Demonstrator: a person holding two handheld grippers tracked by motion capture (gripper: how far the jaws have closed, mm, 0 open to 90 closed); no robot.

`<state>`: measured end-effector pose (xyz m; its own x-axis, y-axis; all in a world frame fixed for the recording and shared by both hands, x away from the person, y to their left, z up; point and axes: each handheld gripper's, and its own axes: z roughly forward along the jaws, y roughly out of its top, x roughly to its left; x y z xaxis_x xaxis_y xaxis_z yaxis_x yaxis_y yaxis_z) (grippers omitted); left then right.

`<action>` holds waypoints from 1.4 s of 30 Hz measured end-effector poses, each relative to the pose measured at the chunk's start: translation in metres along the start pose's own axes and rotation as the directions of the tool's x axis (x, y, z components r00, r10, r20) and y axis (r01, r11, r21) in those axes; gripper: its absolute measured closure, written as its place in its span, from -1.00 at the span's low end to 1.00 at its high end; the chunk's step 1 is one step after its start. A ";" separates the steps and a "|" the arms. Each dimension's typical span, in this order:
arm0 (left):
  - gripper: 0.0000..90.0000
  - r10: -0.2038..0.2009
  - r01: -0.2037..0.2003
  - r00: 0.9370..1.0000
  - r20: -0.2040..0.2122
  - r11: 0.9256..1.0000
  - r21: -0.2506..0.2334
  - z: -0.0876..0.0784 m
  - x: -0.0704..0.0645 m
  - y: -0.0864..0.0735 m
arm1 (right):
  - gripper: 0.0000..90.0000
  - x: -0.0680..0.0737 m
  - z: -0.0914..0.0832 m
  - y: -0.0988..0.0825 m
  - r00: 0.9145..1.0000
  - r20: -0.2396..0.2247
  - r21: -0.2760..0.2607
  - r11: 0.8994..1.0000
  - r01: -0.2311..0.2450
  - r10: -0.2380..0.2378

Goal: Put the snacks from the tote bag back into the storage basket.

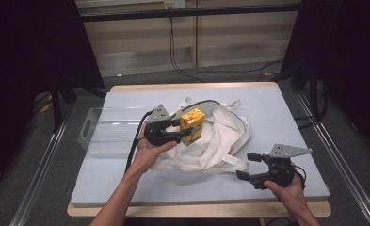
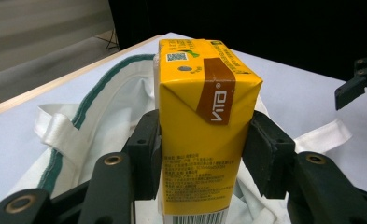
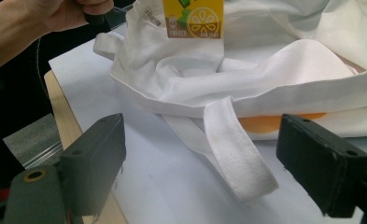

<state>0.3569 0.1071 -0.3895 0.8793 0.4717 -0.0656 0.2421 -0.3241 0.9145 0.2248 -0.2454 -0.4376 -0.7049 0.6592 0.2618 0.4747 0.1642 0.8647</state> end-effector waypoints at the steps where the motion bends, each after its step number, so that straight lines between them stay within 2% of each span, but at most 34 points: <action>1: 0.14 0.005 -0.005 1.000 -0.004 1.000 0.006 -0.002 0.001 0.001 | -0.65 0.000 0.000 0.000 1.000 -0.001 -0.001 1.000 0.001 -0.001; 8: 0.14 -0.004 0.004 1.000 0.000 1.000 -0.003 -0.006 0.005 0.003 | -0.65 -0.001 0.000 0.000 1.000 -0.001 -0.001 1.000 0.001 -0.001; 10: 0.14 -0.020 0.020 1.000 0.004 1.000 -0.010 -0.009 0.007 0.003 | -0.65 -0.001 0.000 0.000 1.000 -0.002 -0.002 1.000 0.003 -0.003; 13: 0.14 -0.014 0.014 1.000 0.004 1.000 -0.012 -0.013 0.010 0.006 | -0.66 -0.001 0.000 0.000 1.000 -0.001 0.000 1.000 0.000 0.000; 16: 0.14 -0.012 0.012 1.000 0.011 1.000 -0.021 -0.017 0.011 0.010 | -0.66 -0.001 0.000 0.000 1.000 -0.004 -0.001 1.000 0.001 -0.001; 20: 0.14 -0.029 0.030 1.000 0.010 0.999 -0.043 -0.024 0.015 0.012 | -0.66 -0.001 -0.001 0.000 1.000 -0.002 -0.004 1.000 0.003 -0.003; 24: 0.14 -0.028 0.028 1.000 0.005 0.999 -0.046 -0.031 0.017 0.013 | -0.66 -0.001 -0.001 0.000 1.000 -0.005 -0.005 1.000 0.004 -0.004; 26: 0.14 -0.030 0.031 0.999 0.016 0.998 -0.062 -0.033 0.018 0.014 | -0.66 -0.001 -0.001 0.000 1.000 -0.004 -0.007 1.000 0.006 -0.006; 42: 0.14 -0.001 0.001 1.000 0.001 0.998 -0.058 -0.048 0.026 0.026 | -0.67 -0.002 -0.001 0.000 1.000 -0.007 -0.007 1.000 0.005 -0.005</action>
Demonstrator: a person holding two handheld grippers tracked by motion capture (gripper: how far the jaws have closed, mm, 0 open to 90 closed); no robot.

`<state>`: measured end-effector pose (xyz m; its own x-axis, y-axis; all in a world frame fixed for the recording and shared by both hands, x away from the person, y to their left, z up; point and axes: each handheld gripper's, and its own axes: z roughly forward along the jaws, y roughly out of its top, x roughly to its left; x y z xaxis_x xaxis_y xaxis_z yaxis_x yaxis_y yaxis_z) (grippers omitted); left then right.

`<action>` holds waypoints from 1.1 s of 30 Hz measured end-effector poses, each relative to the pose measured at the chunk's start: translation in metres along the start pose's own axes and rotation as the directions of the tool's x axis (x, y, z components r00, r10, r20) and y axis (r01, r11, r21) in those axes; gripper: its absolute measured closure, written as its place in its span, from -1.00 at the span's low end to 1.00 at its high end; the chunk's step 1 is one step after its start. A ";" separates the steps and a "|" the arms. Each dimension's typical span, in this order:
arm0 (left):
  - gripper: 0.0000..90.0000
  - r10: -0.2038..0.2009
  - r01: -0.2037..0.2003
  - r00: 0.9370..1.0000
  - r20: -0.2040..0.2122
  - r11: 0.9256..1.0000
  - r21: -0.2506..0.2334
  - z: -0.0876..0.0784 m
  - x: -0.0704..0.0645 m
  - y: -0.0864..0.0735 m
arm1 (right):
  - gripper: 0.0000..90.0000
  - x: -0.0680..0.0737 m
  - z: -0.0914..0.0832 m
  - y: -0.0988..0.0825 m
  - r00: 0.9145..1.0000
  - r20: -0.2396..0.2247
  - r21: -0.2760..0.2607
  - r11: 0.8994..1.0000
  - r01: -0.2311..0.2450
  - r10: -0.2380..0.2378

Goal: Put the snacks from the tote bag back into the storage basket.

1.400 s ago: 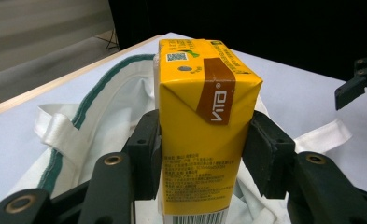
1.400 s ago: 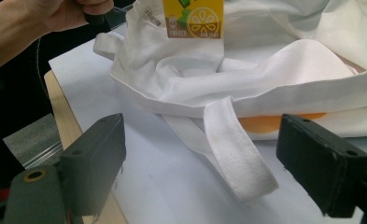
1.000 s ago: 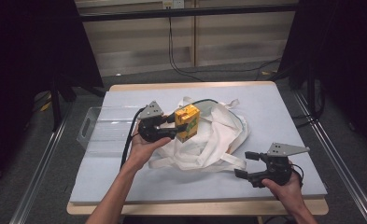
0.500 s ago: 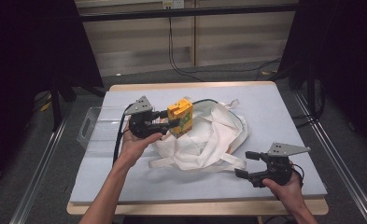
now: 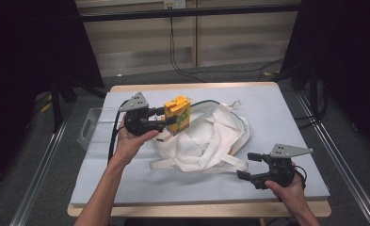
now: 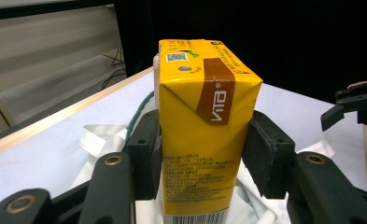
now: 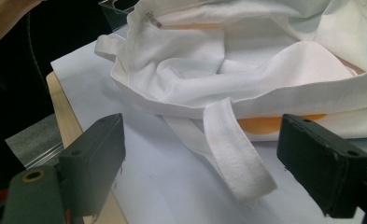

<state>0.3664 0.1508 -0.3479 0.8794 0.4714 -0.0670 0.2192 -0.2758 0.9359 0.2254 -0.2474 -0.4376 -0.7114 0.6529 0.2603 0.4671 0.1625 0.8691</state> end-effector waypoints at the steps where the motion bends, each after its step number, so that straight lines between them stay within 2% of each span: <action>1: 0.14 -0.002 0.002 1.000 0.006 1.000 -0.005 -0.001 0.001 0.001 | -0.67 0.000 0.000 0.000 1.000 0.001 0.001 1.000 -0.002 0.002; 3: 0.14 -0.001 0.001 1.000 -0.005 1.000 0.000 -0.005 0.004 0.002 | -0.67 0.000 0.000 0.000 1.000 0.001 0.000 1.000 -0.002 0.002; 4: 0.14 -0.006 0.006 1.000 0.003 1.000 -0.012 -0.007 0.005 0.002 | -0.67 0.000 0.000 0.000 1.000 0.001 -0.001 1.000 -0.002 0.002; 16: 0.14 -0.007 0.007 1.000 0.013 1.000 -0.019 -0.020 0.016 0.005 | -0.67 0.000 0.000 0.000 1.000 -0.001 -0.001 1.000 -0.001 0.001; 22: 0.15 0.011 -0.010 1.000 0.015 1.000 -0.018 -0.029 0.024 0.012 | -0.67 0.000 0.000 0.000 1.000 0.000 0.001 1.000 -0.003 0.003; 26: 0.15 0.003 -0.003 1.000 0.011 1.000 -0.023 -0.039 0.035 0.016 | -0.68 0.000 0.000 0.000 1.000 -0.001 0.000 1.000 -0.004 0.004; 28: 0.15 0.004 -0.004 1.000 -0.006 1.000 -0.021 -0.046 0.040 0.017 | -0.68 0.000 0.000 0.000 1.000 -0.003 -0.001 1.000 -0.003 0.003; 33: 0.15 -0.019 0.019 1.000 -0.003 0.999 -0.038 -0.061 0.053 0.016 | -0.68 0.000 0.001 -0.001 1.000 -0.002 0.002 1.000 -0.004 0.004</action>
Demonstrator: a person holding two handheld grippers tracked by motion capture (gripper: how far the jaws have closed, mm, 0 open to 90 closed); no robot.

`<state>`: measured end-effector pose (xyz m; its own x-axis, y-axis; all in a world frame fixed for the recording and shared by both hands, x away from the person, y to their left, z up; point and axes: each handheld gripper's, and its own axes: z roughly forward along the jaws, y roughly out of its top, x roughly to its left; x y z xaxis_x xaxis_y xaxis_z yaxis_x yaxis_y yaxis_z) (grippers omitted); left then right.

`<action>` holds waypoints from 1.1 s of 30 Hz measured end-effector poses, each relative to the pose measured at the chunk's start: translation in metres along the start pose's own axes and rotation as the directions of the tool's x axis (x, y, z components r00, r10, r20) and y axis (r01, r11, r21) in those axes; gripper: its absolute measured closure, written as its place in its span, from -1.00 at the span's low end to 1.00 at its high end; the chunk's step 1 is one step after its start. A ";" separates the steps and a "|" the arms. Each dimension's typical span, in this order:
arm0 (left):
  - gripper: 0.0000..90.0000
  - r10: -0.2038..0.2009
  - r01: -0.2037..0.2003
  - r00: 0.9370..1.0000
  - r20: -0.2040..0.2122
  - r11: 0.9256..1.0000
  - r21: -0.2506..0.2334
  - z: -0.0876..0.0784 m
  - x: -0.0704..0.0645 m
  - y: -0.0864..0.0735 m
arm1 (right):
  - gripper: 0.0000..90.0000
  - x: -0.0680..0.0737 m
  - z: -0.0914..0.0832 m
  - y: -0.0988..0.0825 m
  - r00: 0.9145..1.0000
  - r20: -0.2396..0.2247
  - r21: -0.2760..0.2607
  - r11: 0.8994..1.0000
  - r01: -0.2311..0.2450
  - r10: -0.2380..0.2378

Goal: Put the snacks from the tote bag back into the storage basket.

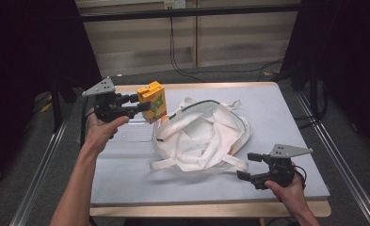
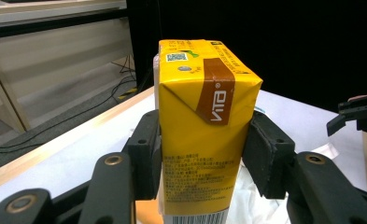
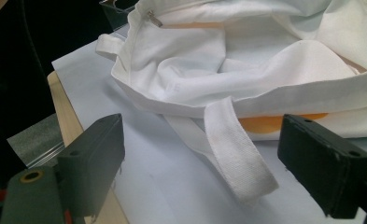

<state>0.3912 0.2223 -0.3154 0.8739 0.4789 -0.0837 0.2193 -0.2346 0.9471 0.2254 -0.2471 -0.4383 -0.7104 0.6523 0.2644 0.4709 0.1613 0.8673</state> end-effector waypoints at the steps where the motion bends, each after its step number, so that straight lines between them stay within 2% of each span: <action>1: 0.15 -0.004 0.004 1.000 -0.008 1.000 0.003 -0.002 0.001 0.000 | -0.68 0.000 0.000 0.000 1.000 -0.003 0.000 1.000 0.001 -0.001; 6: 0.15 -0.016 0.017 0.999 -0.032 1.000 0.011 -0.010 0.014 -0.005 | -0.68 0.001 0.001 0.000 1.000 -0.005 0.003 1.000 -0.001 0.001; 8: 0.15 -0.017 0.018 1.000 -0.025 1.000 0.015 -0.012 0.018 -0.006 | -0.68 0.001 0.001 0.000 1.000 -0.005 0.003 1.000 0.000 0.000; 10: 0.15 -0.013 0.014 0.999 -0.034 1.000 0.026 -0.014 0.023 -0.008 | -0.68 0.001 0.001 0.000 1.000 -0.006 0.005 1.000 -0.003 0.003; 13: 0.15 -0.028 0.029 0.999 -0.043 0.999 0.026 -0.016 0.031 -0.013 | -0.68 0.001 0.002 0.000 1.000 -0.009 0.006 1.000 0.003 -0.003; 19: 0.15 -0.041 0.042 0.999 -0.025 0.998 0.043 -0.015 0.046 -0.026 | -0.68 0.001 0.002 -0.001 1.000 -0.009 0.007 1.000 0.003 -0.003; 21: 0.15 -0.031 0.031 0.999 -0.011 0.998 0.045 -0.015 0.048 -0.028 | -0.68 0.001 0.002 -0.001 1.000 -0.009 0.009 1.000 0.000 0.000; 22: 0.15 -0.027 0.028 0.999 -0.021 0.998 0.063 -0.014 0.049 -0.029 | -0.68 0.000 0.002 -0.001 1.000 -0.009 0.009 1.000 0.001 0.000; 23: 0.15 -0.038 0.039 0.999 -0.008 0.997 0.060 -0.013 0.051 -0.030 | -0.68 0.000 0.002 -0.001 1.000 -0.010 0.010 1.000 0.002 -0.002; 28: 0.15 -0.043 0.043 0.999 0.001 0.997 0.065 -0.011 0.059 -0.033 | -0.69 0.001 0.004 -0.001 1.000 -0.011 0.014 1.000 -0.001 0.002; 30: 0.15 -0.047 0.046 0.998 0.030 0.997 0.055 -0.009 0.062 -0.035 | -0.69 0.001 0.004 -0.001 1.000 -0.015 0.015 1.000 0.000 0.000; 33: 0.15 -0.035 0.031 0.998 0.043 0.997 0.077 -0.006 0.065 -0.037 | -0.69 0.001 0.004 -0.001 1.000 -0.013 0.013 1.000 0.000 0.001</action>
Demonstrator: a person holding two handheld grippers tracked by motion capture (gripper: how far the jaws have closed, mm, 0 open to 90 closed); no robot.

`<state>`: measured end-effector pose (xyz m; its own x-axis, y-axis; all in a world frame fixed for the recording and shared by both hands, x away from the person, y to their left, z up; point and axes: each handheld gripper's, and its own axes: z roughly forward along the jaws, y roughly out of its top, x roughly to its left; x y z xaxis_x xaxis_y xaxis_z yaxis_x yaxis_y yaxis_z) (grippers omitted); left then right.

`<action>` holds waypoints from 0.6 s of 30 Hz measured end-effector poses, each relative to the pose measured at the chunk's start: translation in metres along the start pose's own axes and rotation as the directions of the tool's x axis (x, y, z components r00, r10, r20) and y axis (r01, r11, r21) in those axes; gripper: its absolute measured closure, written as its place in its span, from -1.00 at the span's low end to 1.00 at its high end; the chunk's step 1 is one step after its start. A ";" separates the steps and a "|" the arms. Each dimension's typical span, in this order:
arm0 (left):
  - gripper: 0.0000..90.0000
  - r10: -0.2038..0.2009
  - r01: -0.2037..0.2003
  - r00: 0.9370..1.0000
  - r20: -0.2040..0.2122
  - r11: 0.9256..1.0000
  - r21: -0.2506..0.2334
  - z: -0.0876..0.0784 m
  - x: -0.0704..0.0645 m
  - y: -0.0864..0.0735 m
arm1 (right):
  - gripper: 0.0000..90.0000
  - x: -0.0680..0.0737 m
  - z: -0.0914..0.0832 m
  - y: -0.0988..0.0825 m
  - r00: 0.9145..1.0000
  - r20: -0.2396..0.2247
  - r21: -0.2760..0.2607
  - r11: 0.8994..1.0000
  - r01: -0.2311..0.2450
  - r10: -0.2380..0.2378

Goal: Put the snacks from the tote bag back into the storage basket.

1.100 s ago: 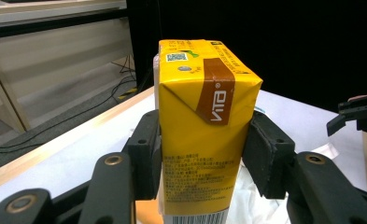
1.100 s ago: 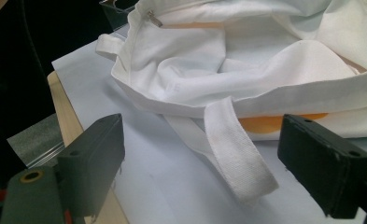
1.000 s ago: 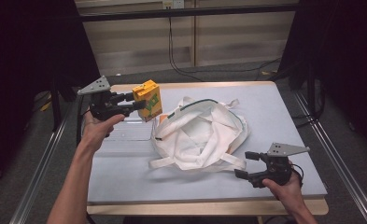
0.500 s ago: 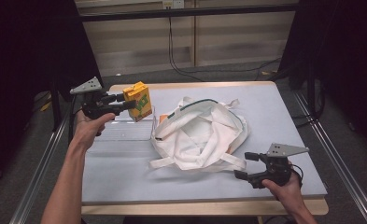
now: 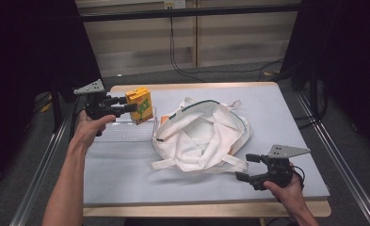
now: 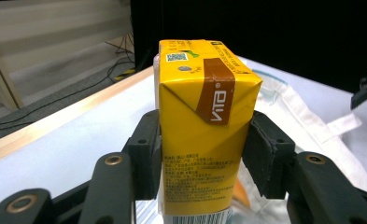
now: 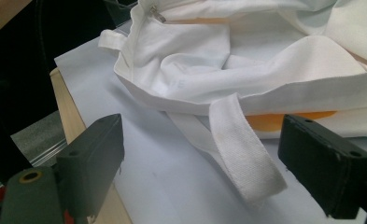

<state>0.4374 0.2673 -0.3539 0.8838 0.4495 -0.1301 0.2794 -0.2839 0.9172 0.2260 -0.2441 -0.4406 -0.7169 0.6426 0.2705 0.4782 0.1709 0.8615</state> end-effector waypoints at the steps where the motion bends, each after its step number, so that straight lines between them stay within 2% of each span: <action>1: 0.15 0.006 -0.006 1.000 0.004 1.000 0.003 0.001 0.002 0.000 | -0.69 0.000 0.000 0.000 1.000 -0.002 0.000 1.000 0.000 0.000; 2: 0.15 0.009 -0.009 1.000 -0.001 1.000 0.006 0.001 0.003 -0.001 | -0.69 -0.001 0.000 0.000 1.000 -0.003 -0.001 1.000 -0.001 0.001; 4: 0.15 0.014 -0.014 1.000 0.019 1.000 -0.001 0.002 0.007 -0.002 | -0.69 -0.001 0.000 0.000 1.000 -0.003 -0.001 1.000 -0.001 0.001; 10: 0.14 0.014 -0.015 0.999 0.041 1.000 0.024 0.007 0.017 -0.007 | -0.69 -0.001 0.000 0.000 1.000 -0.004 -0.002 1.000 -0.002 0.002; 15: 0.14 0.014 -0.015 1.000 0.027 0.998 0.055 0.012 0.023 -0.014 | -0.69 -0.002 -0.001 -0.001 1.000 -0.002 -0.001 1.000 -0.010 0.010; 18: 0.14 0.015 -0.016 0.999 0.036 0.999 0.034 0.016 0.026 -0.019 | -0.69 -0.002 0.000 -0.001 1.000 -0.002 0.000 1.000 -0.007 0.007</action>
<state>0.4614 0.2706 -0.3810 0.9008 0.4144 -0.1297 0.2777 -0.3203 0.9057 0.2268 -0.2460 -0.4418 -0.7143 0.6426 0.2772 0.4832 0.1662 0.8596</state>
